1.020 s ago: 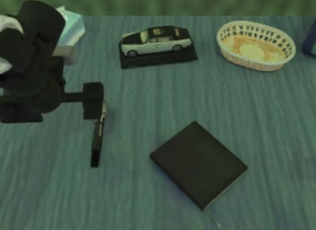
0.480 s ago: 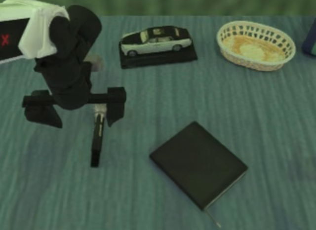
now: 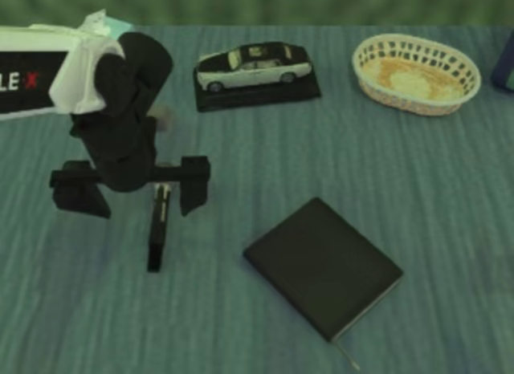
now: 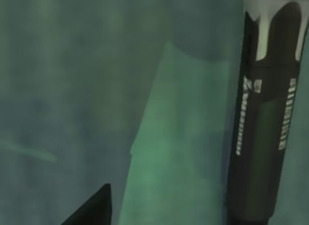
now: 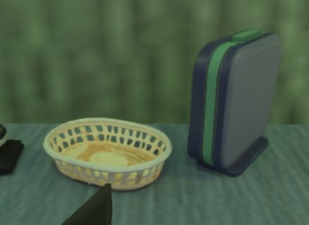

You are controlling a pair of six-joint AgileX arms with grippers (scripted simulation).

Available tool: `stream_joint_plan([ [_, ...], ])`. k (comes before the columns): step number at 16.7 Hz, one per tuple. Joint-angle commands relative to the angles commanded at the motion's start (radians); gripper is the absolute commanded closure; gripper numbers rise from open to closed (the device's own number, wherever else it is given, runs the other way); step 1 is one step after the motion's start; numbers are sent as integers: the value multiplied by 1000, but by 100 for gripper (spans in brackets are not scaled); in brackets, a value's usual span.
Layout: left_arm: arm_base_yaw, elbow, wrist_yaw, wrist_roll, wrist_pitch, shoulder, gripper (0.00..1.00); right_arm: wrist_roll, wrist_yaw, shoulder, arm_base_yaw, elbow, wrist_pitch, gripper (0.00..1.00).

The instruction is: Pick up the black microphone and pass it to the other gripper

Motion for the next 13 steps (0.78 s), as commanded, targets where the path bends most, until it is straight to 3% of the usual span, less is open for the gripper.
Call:
stream_joint_plan([
  [5, -3, -80, 1, -2, 208, 123, 0, 0, 0, 0, 0, 0, 0, 0],
  [10, -4, -90, 1, -2, 229, 139, 0, 0, 0, 0, 0, 0, 0, 0],
  [13, -4, -90, 1, -2, 229, 139, 23, 0, 0, 0, 0, 0, 0, 0],
])
